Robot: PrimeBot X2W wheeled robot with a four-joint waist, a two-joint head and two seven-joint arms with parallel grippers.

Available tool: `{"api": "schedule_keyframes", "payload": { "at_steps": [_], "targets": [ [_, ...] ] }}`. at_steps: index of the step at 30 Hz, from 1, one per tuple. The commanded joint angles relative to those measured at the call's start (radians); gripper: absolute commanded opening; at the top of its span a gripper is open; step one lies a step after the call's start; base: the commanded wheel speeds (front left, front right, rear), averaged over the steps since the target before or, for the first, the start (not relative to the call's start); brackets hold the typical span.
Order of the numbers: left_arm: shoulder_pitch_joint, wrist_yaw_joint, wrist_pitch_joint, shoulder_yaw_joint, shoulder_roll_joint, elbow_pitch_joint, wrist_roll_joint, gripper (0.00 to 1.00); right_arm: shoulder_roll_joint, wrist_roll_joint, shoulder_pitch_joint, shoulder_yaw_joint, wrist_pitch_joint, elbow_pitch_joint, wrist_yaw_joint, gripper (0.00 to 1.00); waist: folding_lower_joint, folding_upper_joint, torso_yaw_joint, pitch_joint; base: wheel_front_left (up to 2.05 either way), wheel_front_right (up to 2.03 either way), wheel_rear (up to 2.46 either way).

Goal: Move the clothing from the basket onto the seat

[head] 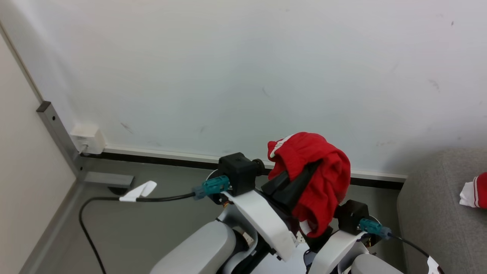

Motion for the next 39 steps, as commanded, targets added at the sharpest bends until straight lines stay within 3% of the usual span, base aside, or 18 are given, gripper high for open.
{"api": "schedule_keyframes", "payload": {
  "at_steps": [1,10,19,20,21,22,29,39],
  "targets": [
    [0.013,0.005,-0.010,0.006,0.009,0.007,-0.004,0.00,-0.011,0.005,0.010,-0.004,0.001,-0.008,-0.002,0.00,-0.0001,0.0000,-0.010,0.002,0.00,0.00,0.00],
    [0.024,0.020,-0.047,0.057,0.044,0.067,-0.025,0.00,-0.056,-0.015,0.049,-0.050,0.001,-0.139,-0.002,0.00,-0.0001,0.0000,-0.058,0.013,0.00,0.00,0.00],
    [0.053,0.036,-0.059,0.054,0.072,0.088,-0.010,0.00,-0.099,-0.033,0.142,-0.216,0.001,-0.327,-0.002,0.00,-0.0001,0.0000,-0.140,0.028,0.00,0.00,0.00],
    [0.056,0.033,-0.062,0.051,0.073,0.084,-0.010,0.11,-0.103,-0.038,0.151,-0.232,0.001,-0.341,-0.002,0.00,-0.0001,0.0000,-0.151,0.030,0.00,0.00,0.00],
    [0.058,0.028,-0.064,0.048,0.072,0.079,-0.009,0.44,-0.108,-0.042,0.158,-0.249,0.001,-0.353,-0.002,0.00,-0.0001,0.0000,-0.162,0.032,0.00,0.00,0.00],
    [0.060,0.025,-0.063,0.043,0.074,0.075,-0.006,0.97,-0.110,-0.046,0.164,-0.265,0.001,-0.363,-0.002,0.00,-0.0001,0.0000,-0.174,0.034,0.00,0.00,0.00],
    [0.068,0.023,-0.069,0.015,0.083,0.034,0.020,1.00,-0.145,-0.072,0.189,-0.372,0.001,-0.418,-0.002,0.00,-0.0001,0.0000,-0.270,0.053,0.00,0.00,0.00],
    [0.058,0.002,-0.092,-0.022,0.109,0.007,0.061,1.00,-0.198,-0.101,0.198,-0.509,0.001,-0.479,-0.002,0.00,-0.0001,0.0000,-0.467,0.101,0.00,0.00,0.00]
  ]
}}
